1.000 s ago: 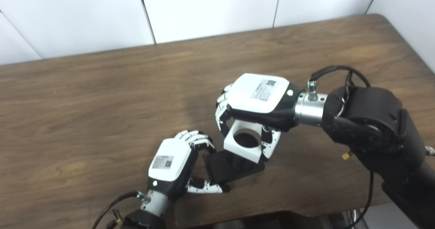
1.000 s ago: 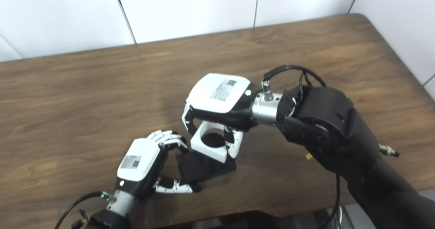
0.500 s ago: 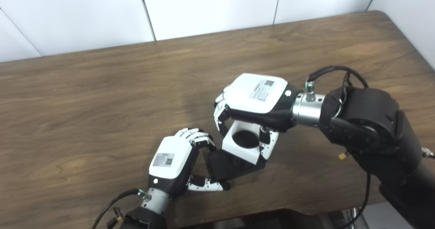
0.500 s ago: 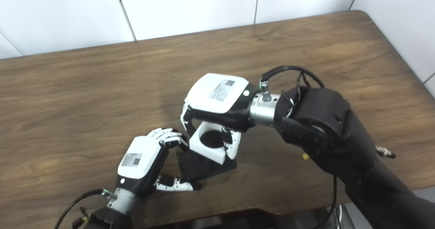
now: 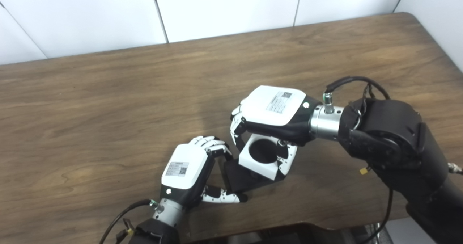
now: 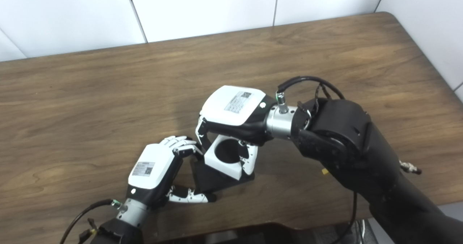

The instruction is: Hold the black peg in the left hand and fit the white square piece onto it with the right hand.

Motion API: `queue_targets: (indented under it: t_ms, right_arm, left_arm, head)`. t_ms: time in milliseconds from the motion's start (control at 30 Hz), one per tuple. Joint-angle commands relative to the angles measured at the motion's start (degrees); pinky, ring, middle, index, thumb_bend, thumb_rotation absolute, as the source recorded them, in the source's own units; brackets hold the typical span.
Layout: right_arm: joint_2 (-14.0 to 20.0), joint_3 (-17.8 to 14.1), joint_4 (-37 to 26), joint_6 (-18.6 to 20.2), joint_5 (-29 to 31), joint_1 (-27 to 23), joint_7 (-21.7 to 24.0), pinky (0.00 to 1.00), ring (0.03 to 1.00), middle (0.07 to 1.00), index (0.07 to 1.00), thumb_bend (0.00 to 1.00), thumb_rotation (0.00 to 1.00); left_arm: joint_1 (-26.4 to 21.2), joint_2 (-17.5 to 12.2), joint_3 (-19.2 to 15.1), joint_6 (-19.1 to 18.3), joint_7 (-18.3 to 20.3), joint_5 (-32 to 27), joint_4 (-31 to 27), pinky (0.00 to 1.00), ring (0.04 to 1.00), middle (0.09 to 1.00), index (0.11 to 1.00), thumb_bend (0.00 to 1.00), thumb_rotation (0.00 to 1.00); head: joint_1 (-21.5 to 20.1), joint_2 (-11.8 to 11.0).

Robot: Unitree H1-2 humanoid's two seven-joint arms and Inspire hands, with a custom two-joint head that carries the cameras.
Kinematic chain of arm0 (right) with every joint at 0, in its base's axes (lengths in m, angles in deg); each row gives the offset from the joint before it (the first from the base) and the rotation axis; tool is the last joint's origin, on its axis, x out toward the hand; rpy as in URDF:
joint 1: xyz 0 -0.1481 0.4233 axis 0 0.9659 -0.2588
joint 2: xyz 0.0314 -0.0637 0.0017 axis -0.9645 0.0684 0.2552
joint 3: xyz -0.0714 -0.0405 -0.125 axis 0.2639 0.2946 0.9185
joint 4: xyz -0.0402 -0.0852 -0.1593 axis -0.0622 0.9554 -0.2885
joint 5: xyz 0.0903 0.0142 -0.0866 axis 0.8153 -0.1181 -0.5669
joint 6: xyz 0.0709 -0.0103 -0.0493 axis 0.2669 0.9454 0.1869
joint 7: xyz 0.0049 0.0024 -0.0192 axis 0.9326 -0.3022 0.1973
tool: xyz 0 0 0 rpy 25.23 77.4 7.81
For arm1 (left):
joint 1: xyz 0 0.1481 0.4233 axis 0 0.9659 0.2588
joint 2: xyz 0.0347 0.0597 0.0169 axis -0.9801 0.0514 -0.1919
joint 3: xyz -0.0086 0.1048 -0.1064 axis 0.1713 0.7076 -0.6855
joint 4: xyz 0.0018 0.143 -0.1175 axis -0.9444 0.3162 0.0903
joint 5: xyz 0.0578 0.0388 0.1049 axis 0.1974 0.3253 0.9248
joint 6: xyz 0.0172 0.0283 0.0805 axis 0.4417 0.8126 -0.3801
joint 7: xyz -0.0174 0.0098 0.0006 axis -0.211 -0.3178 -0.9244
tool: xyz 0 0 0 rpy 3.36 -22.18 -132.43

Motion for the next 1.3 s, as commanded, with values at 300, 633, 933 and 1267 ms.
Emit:
queue_targets:
  t_ms: [300, 633, 933, 1267]
  right_arm:
    - [0.2, -0.3, -1.0, -2.5, -1.8, 0.4, -0.3, 0.86, 0.842, 0.753, 0.49, 0.52, 0.14]
    - [0.0, -0.4, -0.8, -2.5, -3.8, 0.4, 1.1, 0.88, 0.867, 0.782, 0.623, 0.91, 0.28]
    - [0.0, -0.8, -1.0, -2.4, -4.0, 0.2, 1.0, 0.88, 0.864, 0.786, 0.635, 0.85, 0.33]
    - [-0.2, -1.5, -1.2, -1.5, -3.6, -0.8, 1.5, 0.87, 0.868, 0.793, 0.667, 0.88, 0.34]
  left_arm:
    - [0.1, 0.4, 0.6, 0.0, 1.9, 0.6, -0.6, 0.85, 0.819, 0.739, 0.484, 0.52, 0.05]
    - [0.0, 0.5, 0.6, -0.1, 2.0, 0.9, -0.8, 0.85, 0.816, 0.737, 0.484, 0.52, 0.05]
    - [0.0, 0.5, 0.5, -0.2, 2.4, 0.9, -0.9, 0.85, 0.819, 0.739, 0.484, 0.52, 0.05]
    - [0.0, 0.6, 0.5, 0.0, 1.9, 0.9, -0.4, 0.85, 0.818, 0.736, 0.484, 0.52, 0.05]
  head:
    - [-0.1, 0.0]
    - [-0.1, 0.1]
    - [-0.1, 0.0]
    - [0.0, -0.5]
